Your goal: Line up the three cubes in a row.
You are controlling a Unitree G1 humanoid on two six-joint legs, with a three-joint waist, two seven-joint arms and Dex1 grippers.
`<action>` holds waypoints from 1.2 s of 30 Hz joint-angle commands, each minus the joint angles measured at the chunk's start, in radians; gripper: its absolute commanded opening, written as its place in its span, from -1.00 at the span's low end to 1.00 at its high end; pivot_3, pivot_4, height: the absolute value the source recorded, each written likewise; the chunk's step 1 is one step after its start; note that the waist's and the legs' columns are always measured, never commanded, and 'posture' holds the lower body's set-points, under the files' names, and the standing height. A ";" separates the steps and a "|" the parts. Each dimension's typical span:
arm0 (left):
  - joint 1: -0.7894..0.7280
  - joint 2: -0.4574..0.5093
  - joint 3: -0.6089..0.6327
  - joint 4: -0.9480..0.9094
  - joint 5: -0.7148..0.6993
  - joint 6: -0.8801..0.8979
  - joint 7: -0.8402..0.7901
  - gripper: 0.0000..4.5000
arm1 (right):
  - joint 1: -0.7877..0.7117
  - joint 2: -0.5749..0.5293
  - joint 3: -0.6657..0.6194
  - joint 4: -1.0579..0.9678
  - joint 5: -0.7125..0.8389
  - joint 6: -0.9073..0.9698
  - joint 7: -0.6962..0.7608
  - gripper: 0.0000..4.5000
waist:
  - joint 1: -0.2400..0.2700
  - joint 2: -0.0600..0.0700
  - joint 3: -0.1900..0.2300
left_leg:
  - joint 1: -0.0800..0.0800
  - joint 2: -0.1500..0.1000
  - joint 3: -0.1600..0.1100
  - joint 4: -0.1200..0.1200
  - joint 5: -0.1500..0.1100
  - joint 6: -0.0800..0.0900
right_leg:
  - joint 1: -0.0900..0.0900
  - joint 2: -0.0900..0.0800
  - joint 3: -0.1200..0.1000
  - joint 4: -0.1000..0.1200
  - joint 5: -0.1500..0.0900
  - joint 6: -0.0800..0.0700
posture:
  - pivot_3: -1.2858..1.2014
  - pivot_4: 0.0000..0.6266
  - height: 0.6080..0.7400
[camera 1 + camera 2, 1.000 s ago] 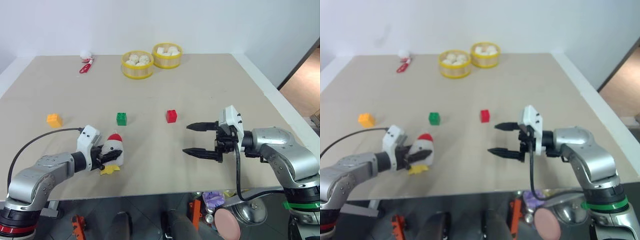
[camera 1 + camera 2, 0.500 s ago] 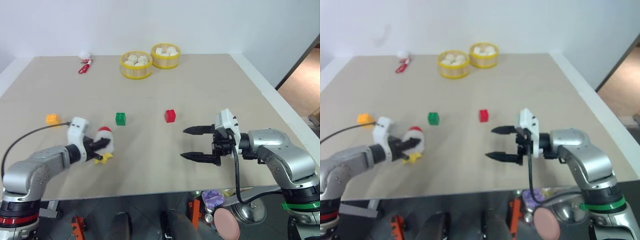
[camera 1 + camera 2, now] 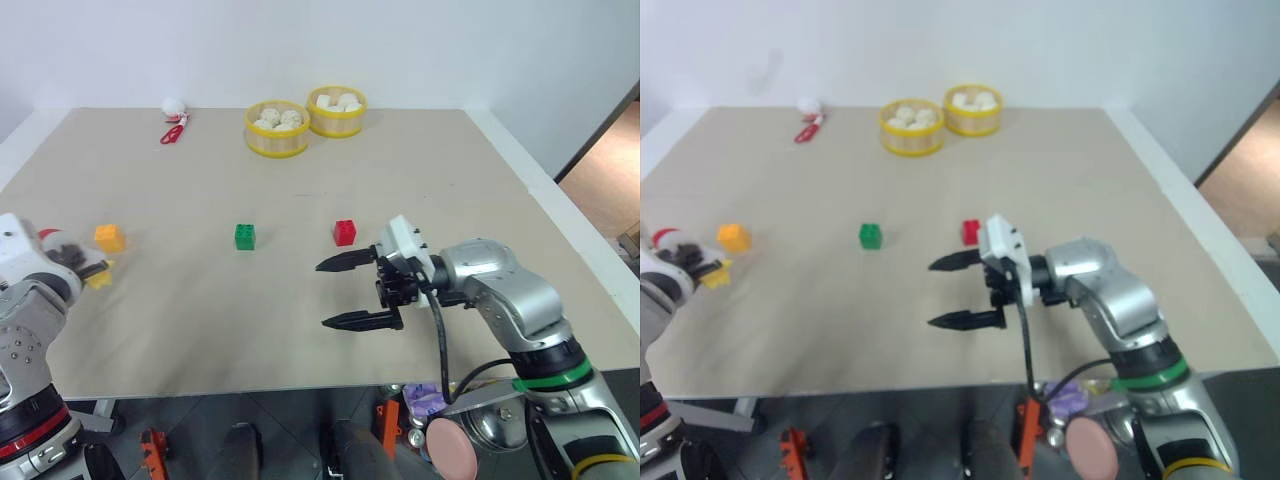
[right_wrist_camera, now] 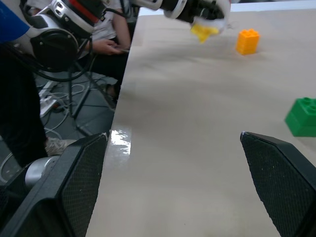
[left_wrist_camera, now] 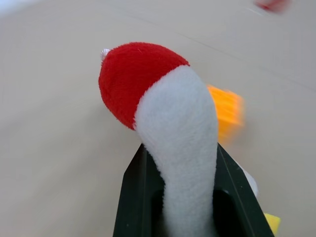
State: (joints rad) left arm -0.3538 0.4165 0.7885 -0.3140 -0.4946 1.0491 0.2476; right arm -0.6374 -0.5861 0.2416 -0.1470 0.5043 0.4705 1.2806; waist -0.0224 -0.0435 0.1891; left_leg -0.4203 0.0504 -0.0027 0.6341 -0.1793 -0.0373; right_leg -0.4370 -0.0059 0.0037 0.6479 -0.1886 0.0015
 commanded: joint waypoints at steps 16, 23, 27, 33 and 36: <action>0.009 -0.032 0.207 0.134 0.062 -0.190 0.120 -0.24 | -0.022 0.028 -0.018 0.006 -0.025 -0.028 0.022 1.00 | 0.002 -0.001 0.000 | 0.000 0.001 0.000 0.000 0.000 0.000 | 0.000 0.001 -0.001 0.000 -0.001 -0.004 | 0.03 -0.52 1.00; -0.010 -0.041 0.232 0.236 0.054 -0.248 0.163 0.82 | -0.013 0.015 -0.033 -0.008 -0.020 -0.015 0.007 1.00 | 0.002 -0.002 -0.001 | 0.000 0.001 0.000 0.000 0.000 0.000 | 0.000 0.001 -0.001 0.000 0.000 -0.003 | 0.03 -0.52 1.00; -0.002 -0.027 0.176 0.210 0.082 -0.267 0.165 0.98 | -0.014 0.006 -0.044 -0.013 -0.012 -0.005 0.002 1.00 | 0.002 -0.003 -0.001 | 0.000 0.001 0.000 0.000 0.000 0.000 | 0.000 0.001 -0.001 0.000 0.000 -0.003 | 0.03 -0.52 1.00; -0.013 -0.018 0.088 0.077 0.112 -0.349 0.143 0.98 | -0.017 0.004 -0.045 -0.009 -0.008 0.003 0.002 1.00 | 0.002 -0.004 -0.001 | 0.000 0.001 0.000 0.000 0.000 -0.001 | 0.000 0.001 -0.001 0.000 0.000 -0.003 | 0.03 -0.52 1.00; -0.033 -0.010 0.052 0.021 0.115 -0.374 0.134 0.98 | -0.024 0.008 -0.042 0.000 -0.008 0.006 0.004 1.00 | 0.003 -0.004 -0.001 | -0.001 0.001 0.000 0.000 0.000 -0.001 | 0.000 0.000 -0.001 0.000 0.000 -0.003 | 0.03 -0.52 1.00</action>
State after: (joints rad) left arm -0.3694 0.3780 0.8583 -0.2261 -0.3907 0.7071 0.3848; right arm -0.6456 -0.5760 0.2292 -0.1239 0.4768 0.4776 1.2823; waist -0.0193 -0.0474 0.1881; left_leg -0.4208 0.0512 -0.0026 0.6342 -0.1789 -0.0380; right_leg -0.4371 -0.0055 0.0032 0.6478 -0.1889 -0.0022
